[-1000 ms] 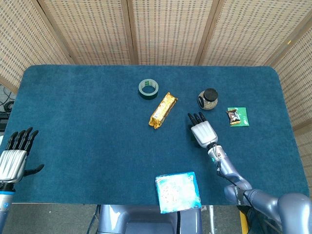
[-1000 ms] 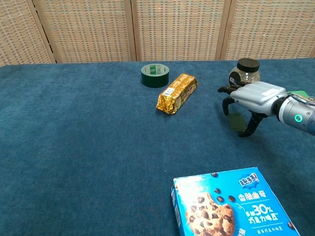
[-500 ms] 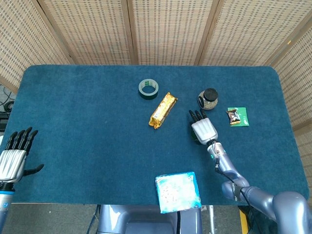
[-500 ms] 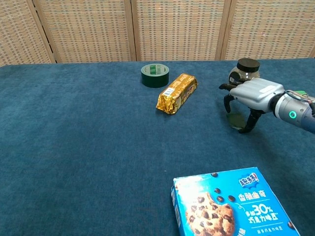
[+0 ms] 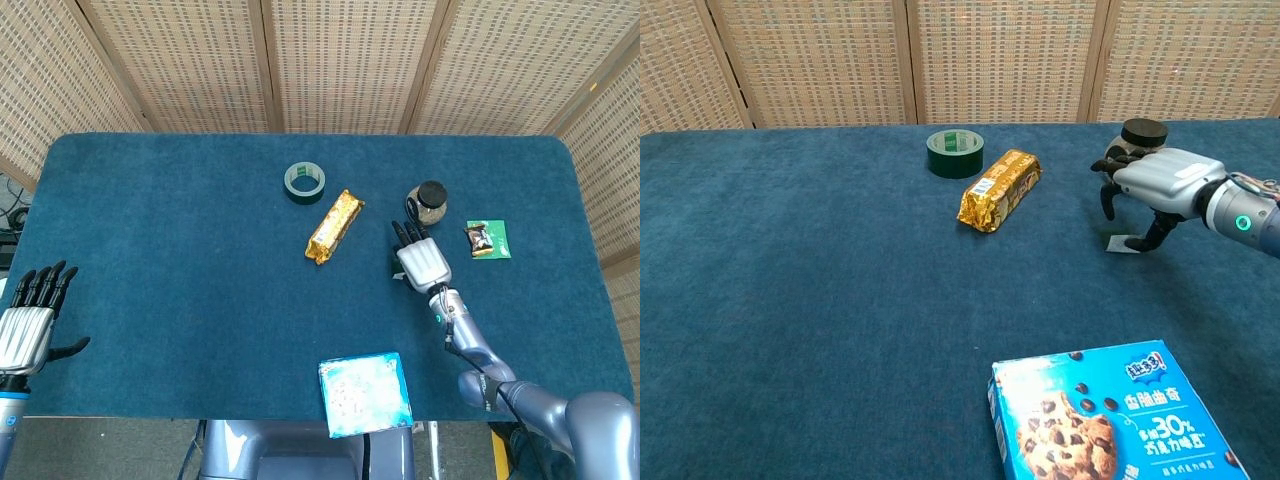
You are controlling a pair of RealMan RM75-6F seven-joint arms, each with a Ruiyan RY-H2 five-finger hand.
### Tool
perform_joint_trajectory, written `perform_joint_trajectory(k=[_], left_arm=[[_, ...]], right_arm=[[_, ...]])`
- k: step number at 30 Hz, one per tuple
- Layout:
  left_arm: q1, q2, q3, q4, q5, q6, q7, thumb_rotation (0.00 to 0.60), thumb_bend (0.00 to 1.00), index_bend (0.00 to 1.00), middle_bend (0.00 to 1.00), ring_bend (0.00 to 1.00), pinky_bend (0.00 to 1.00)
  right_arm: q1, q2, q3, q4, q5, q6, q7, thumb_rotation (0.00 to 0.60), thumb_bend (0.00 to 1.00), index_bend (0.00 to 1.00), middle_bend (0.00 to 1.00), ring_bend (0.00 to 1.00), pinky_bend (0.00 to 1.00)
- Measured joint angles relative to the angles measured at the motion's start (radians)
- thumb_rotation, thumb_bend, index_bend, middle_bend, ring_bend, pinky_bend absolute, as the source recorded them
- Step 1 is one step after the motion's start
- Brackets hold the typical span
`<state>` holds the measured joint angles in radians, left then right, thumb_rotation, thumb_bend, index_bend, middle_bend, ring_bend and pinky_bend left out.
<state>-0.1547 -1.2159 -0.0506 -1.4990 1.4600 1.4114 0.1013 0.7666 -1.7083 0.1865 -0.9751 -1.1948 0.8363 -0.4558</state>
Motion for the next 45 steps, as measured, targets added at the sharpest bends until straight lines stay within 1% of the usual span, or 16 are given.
perform_joint_trajectory(k=[2,4,10,13,17,22,24,37,42,45], left_arm=[[0.0,0.0,0.001,0.0,0.001,0.0,0.0,0.6,0.0,0.0,0.0,0.0,0.0],[0.0,0.0,0.001,-0.001,0.002,0.001,0.0,0.6,0.0,0.0,0.0,0.0,0.0],[-0.001,0.0,0.001,0.0,0.0,0.0,0.0,0.6,0.0,0.0,0.0,0.0,0.0],[-0.001,0.0,0.0,0.0,0.0,0.001,0.0,0.6,0.0,0.0,0.0,0.0,0.0],[-0.002,0.0,0.0,0.0,-0.001,0.001,-0.001,0.6,0.0,0.0,0.0,0.0,0.0],[-0.002,0.0,0.0,-0.001,-0.001,0.001,-0.001,0.6,0.0,0.0,0.0,0.0,0.0],[-0.001,0.0,0.0,0.0,-0.001,0.002,0.0,0.6,0.0,0.0,0.0,0.0,0.0],[-0.002,0.002,0.001,-0.002,-0.001,0.002,-0.003,0.6,0.0,0.0,0.0,0.0,0.0],[-0.001,0.002,0.002,-0.003,0.002,0.004,-0.004,0.6,0.0,0.0,0.0,0.0,0.0],[-0.001,0.003,0.002,-0.004,0.002,0.004,-0.004,0.6,0.0,0.0,0.0,0.0,0.0]], right_arm=[[0.001,0.001,-0.001,-0.003,0.004,-0.006,-0.002,0.6,0.36,0.39,0.0,0.0,0.0],[0.002,0.004,-0.003,-0.006,0.009,-0.012,-0.005,0.6,0.37,0.44,0.0,0.0,0.0],[0.008,0.01,-0.006,-0.015,0.024,-0.027,-0.014,0.6,0.45,0.54,0.0,0.0,0.0],[0.009,0.011,-0.009,-0.013,0.029,-0.032,-0.015,0.6,0.47,0.58,0.0,0.0,0.0],[0.011,0.011,-0.014,-0.011,0.03,-0.038,-0.01,0.6,0.52,0.61,0.0,0.0,0.0],[0.011,0.01,-0.019,-0.008,0.029,-0.04,0.002,0.6,0.52,0.66,0.01,0.0,0.0],[0.011,0.009,-0.02,-0.007,0.026,-0.038,0.009,0.6,0.52,0.67,0.01,0.0,0.0],[0.009,-0.001,-0.03,0.005,0.006,-0.017,0.03,0.6,0.52,0.67,0.02,0.0,0.0],[0.007,0.001,-0.031,0.001,-0.017,0.016,0.039,0.6,0.52,0.68,0.02,0.0,0.0],[0.008,0.0,-0.027,0.005,-0.045,0.06,0.056,0.6,0.52,0.68,0.02,0.0,0.0]])
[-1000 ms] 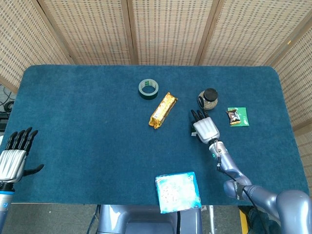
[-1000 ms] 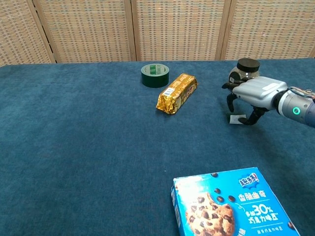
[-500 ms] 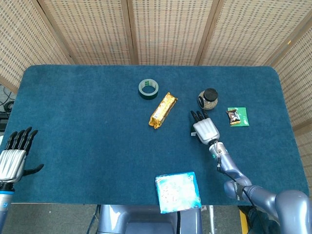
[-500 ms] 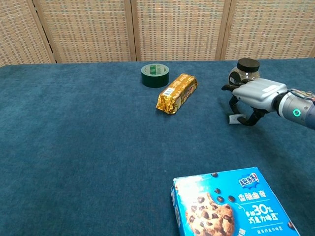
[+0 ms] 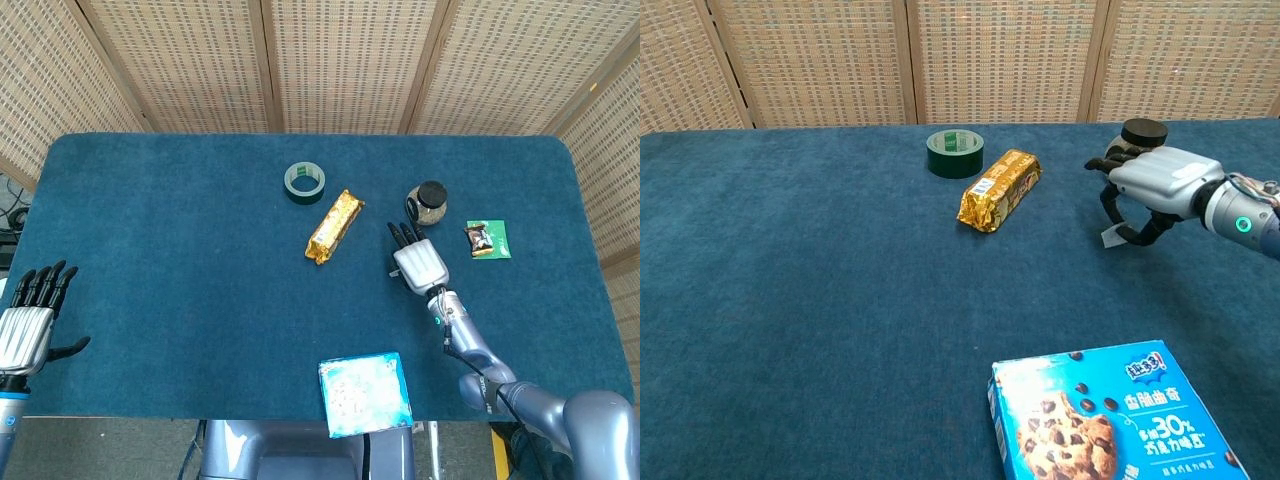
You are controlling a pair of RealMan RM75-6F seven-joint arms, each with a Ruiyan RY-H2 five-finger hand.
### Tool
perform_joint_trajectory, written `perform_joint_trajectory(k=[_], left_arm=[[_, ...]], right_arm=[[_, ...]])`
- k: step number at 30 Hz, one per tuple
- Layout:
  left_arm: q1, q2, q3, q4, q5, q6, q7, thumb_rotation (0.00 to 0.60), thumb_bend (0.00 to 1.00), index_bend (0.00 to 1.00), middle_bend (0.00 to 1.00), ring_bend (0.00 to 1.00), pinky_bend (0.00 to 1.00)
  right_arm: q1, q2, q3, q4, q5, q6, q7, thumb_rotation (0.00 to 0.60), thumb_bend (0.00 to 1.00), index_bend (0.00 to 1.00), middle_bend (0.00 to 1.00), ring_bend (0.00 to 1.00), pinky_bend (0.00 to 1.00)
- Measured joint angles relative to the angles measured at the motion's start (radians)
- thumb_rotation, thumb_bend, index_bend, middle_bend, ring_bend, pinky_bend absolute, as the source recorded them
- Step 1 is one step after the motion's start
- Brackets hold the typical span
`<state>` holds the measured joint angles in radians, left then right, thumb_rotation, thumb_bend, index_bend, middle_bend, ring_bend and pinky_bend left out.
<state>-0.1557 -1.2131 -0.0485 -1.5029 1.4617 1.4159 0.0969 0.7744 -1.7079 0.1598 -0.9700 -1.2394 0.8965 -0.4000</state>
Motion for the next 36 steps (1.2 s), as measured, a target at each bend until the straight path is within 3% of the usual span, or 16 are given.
perform_joint_trajectory(k=[4,10,13,16,22,24,28,34,36], left_arm=[[0.0,0.001,-0.001,0.001,-0.001,0.0,-0.002,0.6,0.0,0.0,0.0,0.0,0.0],[-0.001,0.005,-0.002,-0.004,-0.005,-0.003,-0.011,0.6,0.0,0.0,0.0,0.0,0.0],[0.0,0.012,-0.004,-0.013,0.002,0.006,-0.021,0.6,0.0,0.0,0.0,0.0,0.0],[0.002,0.021,-0.002,-0.018,0.013,0.014,-0.033,0.6,0.0,0.0,0.0,0.0,0.0],[0.012,0.036,0.002,-0.021,0.02,0.028,-0.065,0.6,0.0,0.0,0.0,0.0,0.0],[0.017,0.04,0.004,-0.023,0.026,0.037,-0.072,0.6,0.0,0.0,0.0,0.0,0.0],[0.024,0.046,0.01,-0.027,0.039,0.049,-0.082,0.6,0.0,0.0,0.0,0.0,0.0],[0.033,0.057,0.014,-0.029,0.045,0.06,-0.102,0.6,0.0,0.0,0.0,0.0,0.0],[0.037,0.064,0.016,-0.035,0.046,0.065,-0.104,0.6,0.0,0.0,0.0,0.0,0.0]], right_arm=[[0.011,0.001,0.022,0.03,-0.033,0.066,0.018,0.6,0.52,0.68,0.02,0.0,0.0],[0.059,0.008,0.091,0.186,-0.042,0.105,0.05,0.6,0.52,0.68,0.03,0.0,0.0],[0.072,0.028,0.143,0.27,-0.032,0.132,0.099,0.6,0.52,0.68,0.04,0.0,0.0],[0.059,0.07,0.165,0.279,-0.034,0.182,0.176,0.6,0.52,0.68,0.05,0.0,0.0],[-0.045,0.171,0.14,0.154,-0.084,0.369,0.279,0.6,0.5,0.68,0.06,0.0,0.0],[-0.09,0.206,0.125,0.083,-0.105,0.436,0.296,0.6,0.47,0.61,0.06,0.0,0.0],[-0.168,0.271,0.091,-0.068,-0.142,0.52,0.309,0.6,0.26,0.27,0.01,0.0,0.0],[-0.278,0.377,0.029,-0.319,-0.188,0.596,0.303,0.6,0.03,0.11,0.0,0.0,0.0],[-0.327,0.42,-0.004,-0.422,-0.207,0.623,0.296,0.6,0.0,0.08,0.0,0.0,0.0]])
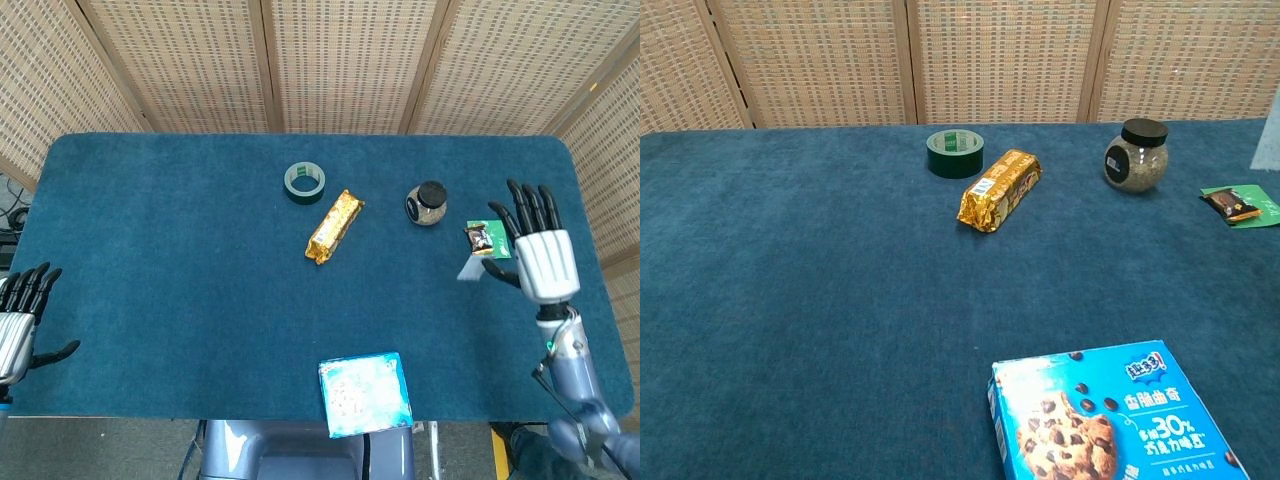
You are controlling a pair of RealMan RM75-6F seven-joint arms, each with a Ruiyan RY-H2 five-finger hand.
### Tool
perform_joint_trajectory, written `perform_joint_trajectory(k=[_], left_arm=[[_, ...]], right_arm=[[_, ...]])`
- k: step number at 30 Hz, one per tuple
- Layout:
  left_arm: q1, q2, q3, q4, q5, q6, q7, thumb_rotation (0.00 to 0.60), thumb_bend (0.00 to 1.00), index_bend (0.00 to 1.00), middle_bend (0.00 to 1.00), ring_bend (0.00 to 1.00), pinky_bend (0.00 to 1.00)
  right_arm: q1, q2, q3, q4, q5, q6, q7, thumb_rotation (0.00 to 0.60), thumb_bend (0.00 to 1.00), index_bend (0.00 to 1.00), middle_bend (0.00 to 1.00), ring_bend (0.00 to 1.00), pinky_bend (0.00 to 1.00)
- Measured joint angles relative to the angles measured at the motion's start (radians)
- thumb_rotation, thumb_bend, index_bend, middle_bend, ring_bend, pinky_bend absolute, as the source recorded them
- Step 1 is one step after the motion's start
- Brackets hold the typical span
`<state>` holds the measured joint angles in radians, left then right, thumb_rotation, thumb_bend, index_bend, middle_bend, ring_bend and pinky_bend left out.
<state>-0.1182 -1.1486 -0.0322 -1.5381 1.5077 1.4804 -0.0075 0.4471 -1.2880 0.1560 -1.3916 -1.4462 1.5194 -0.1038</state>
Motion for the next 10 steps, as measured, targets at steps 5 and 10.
perform_joint_trajectory(k=[5,10], left_arm=[[0.009,0.012,0.003,-0.011,0.013,0.02,-0.01,0.6,0.0,0.0,0.0,0.0,0.0],[0.019,0.019,0.006,-0.016,0.03,0.044,-0.022,0.6,0.0,0.0,0.0,0.0,0.0]], right_arm=[[-0.116,0.067,-0.085,-0.14,-0.042,0.061,-0.005,0.6,0.0,0.05,0.0,0.0,0.0],[-0.208,0.084,-0.133,-0.185,-0.059,0.129,0.004,0.6,0.0,0.05,0.0,0.0,0.0]])
